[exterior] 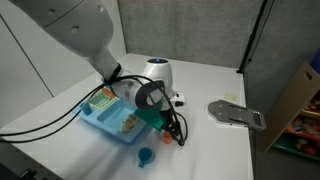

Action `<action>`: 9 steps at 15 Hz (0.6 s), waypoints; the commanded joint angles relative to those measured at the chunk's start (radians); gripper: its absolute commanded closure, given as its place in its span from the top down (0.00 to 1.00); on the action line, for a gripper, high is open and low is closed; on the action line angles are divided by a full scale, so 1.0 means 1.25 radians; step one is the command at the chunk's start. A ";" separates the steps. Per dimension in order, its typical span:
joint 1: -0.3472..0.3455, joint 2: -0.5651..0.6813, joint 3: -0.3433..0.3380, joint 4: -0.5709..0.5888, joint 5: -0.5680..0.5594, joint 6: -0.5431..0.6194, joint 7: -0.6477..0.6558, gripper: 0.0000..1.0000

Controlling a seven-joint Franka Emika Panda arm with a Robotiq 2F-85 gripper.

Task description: Move the orange cup to the right side of the blue cup

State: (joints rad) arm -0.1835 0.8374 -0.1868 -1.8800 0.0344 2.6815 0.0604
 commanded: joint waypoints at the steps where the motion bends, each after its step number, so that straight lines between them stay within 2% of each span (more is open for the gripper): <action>1: -0.012 0.019 0.009 0.032 -0.010 -0.008 -0.023 1.00; 7: -0.014 0.044 0.009 0.061 -0.009 -0.025 -0.024 1.00; 9: -0.016 0.048 0.009 0.068 -0.008 -0.030 -0.024 0.74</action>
State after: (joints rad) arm -0.1849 0.8807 -0.1861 -1.8353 0.0344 2.6757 0.0515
